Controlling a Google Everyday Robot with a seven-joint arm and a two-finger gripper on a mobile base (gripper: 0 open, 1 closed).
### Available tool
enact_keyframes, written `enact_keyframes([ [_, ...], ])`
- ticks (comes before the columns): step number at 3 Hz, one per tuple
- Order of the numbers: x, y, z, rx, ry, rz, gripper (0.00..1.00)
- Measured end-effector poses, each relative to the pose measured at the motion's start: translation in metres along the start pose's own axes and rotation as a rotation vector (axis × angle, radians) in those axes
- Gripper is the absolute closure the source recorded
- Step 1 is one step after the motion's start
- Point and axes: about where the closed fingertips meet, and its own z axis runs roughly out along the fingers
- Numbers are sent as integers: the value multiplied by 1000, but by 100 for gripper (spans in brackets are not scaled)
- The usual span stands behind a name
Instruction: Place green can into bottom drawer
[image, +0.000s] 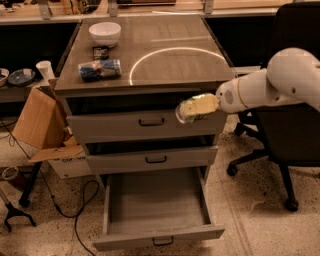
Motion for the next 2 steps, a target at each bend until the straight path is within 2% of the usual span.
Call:
enact_keyframes([
  [1,81,-14,43,-16,74,75,100],
  [2,164,-28,95,-3,129,156,100],
])
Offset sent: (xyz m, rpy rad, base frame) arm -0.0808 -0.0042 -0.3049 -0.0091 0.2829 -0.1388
